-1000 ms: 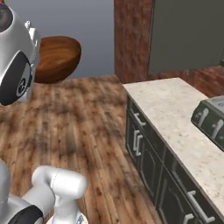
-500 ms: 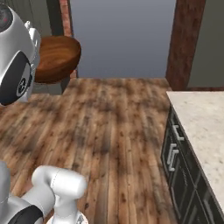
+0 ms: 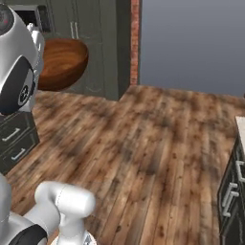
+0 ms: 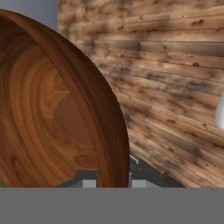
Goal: Move the bowls from the cabinet to the plates on the dining table.
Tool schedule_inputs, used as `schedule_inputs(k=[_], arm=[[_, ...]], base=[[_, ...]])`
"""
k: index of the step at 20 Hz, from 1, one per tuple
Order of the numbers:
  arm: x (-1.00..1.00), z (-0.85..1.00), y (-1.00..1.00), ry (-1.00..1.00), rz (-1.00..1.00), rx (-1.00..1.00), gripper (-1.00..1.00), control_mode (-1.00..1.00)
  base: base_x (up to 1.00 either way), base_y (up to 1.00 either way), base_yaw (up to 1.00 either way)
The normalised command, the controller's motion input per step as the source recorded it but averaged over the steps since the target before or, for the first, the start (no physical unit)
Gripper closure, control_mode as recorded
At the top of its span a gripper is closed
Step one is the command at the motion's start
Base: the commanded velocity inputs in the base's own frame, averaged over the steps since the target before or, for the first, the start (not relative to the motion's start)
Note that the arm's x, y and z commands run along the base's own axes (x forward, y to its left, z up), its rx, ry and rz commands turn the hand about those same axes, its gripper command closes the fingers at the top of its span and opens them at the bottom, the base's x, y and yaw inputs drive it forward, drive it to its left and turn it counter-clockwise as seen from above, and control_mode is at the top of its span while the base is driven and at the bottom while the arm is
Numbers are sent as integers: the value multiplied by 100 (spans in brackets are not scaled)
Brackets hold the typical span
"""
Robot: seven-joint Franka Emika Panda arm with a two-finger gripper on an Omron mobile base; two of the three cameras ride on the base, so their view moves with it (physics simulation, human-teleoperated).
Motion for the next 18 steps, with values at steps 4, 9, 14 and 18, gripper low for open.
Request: schedule_inputs(k=[4, 9, 14, 18], arm=[[0, 0, 0, 0, 0, 0, 100, 100], [0, 0, 0, 0, 0, 0, 100, 100], [0, 0, 0, 0, 0, 0, 100, 100], [0, 0, 0, 0, 0, 0, 100, 100]], base=[[0, 0, 50], [0, 0, 50], [0, 0, 50], [0, 0, 50]])
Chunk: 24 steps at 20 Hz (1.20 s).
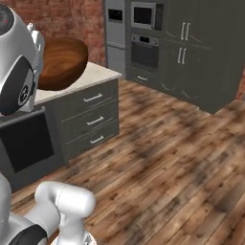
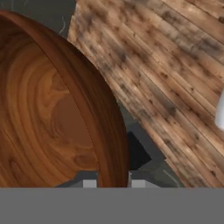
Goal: Move the bowls from the cabinet to the plates on the dining table.
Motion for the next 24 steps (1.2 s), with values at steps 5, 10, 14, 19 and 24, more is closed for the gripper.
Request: schedule_inputs(k=[5, 10, 14, 19, 24], arm=[[0, 0, 0, 0, 0, 0, 100, 100], [0, 0, 0, 0, 0, 0, 100, 100], [0, 0, 0, 0, 0, 0, 100, 100], [0, 0, 0, 0, 0, 0, 100, 100], [0, 0, 0, 0, 0, 0, 100, 100]], base=[[0, 0, 50], [6, 0, 50], [35, 0, 45], [98, -2, 16], [100, 0, 12]])
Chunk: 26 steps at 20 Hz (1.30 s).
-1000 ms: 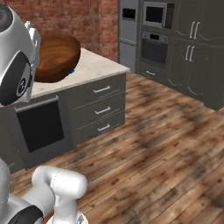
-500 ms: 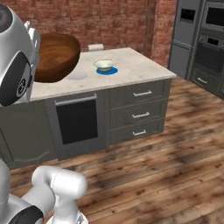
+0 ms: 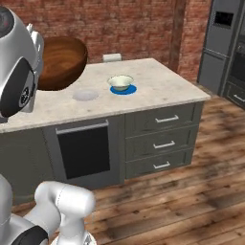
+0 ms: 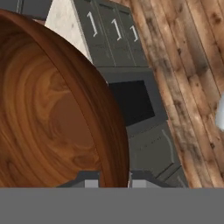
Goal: Move the bowls from the cabinet to the plates on the dining table.
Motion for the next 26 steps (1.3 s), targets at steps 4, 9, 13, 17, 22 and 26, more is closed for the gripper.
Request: schedule_inputs(k=[4, 9, 13, 17, 22, 26], arm=[[0, 0, 0, 0, 0, 0, 100, 100], [0, 0, 0, 0, 0, 0, 100, 100], [0, 0, 0, 0, 0, 0, 100, 100], [0, 0, 0, 0, 0, 0, 100, 100], [0, 0, 0, 0, 0, 0, 100, 100], [0, 0, 0, 0, 0, 0, 100, 100]], base=[[100, 0, 11], [100, -5, 11], [100, 0, 9], [100, 0, 6], [99, 0, 17], [82, -9, 33]])
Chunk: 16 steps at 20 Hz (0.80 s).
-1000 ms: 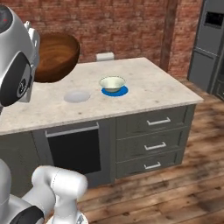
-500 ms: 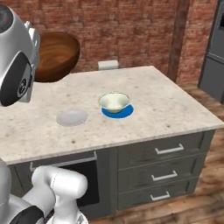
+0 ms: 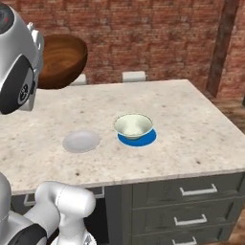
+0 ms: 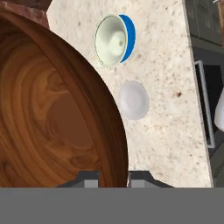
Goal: Move the bowls from the cabinet to the plates on the dining table.
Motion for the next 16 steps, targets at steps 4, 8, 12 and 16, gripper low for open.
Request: schedule_inputs(k=[4, 8, 12, 16], arm=[[0, 0, 0, 0, 0, 0, 100, 100], [0, 0, 0, 0, 0, 0, 100, 100], [0, 0, 0, 0, 0, 0, 100, 100], [0, 0, 0, 0, 0, 0, 100, 100]], base=[[77, -8, 35], [56, -12, 27], [41, -7, 2], [45, 0, 0]])
